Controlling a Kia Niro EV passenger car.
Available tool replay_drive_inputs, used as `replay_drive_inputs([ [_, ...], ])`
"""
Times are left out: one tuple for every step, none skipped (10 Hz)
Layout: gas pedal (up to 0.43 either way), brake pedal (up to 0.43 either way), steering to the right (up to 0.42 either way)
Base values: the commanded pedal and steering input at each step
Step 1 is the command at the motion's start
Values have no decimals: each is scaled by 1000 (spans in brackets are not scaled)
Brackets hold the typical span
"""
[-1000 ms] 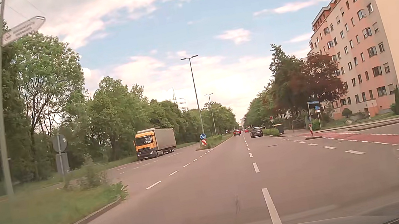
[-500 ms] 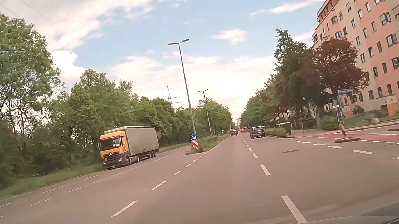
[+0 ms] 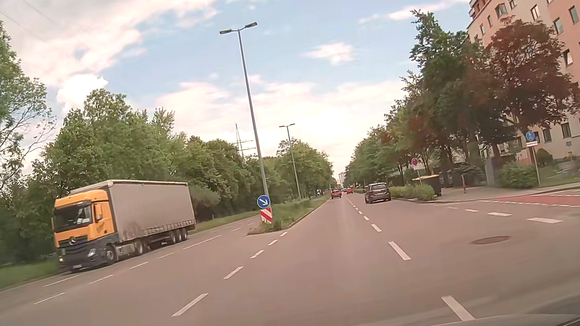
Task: Follow the waypoints while adhering to traffic rules and regulations
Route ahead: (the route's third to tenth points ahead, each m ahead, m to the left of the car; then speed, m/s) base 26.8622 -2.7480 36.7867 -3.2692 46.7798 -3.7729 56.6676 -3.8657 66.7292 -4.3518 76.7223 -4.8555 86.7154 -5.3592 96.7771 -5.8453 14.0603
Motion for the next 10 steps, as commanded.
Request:
replay_drive_inputs([
  [118, 18, 1],
  [118, 18, 1],
  [118, 18, 2],
  [118, 18, 3],
  [118, 18, 4],
  [118, 18, 5],
  [118, 18, 5],
  [130, 18, 5],
  [130, 18, 8],
  [130, 18, 8],
])
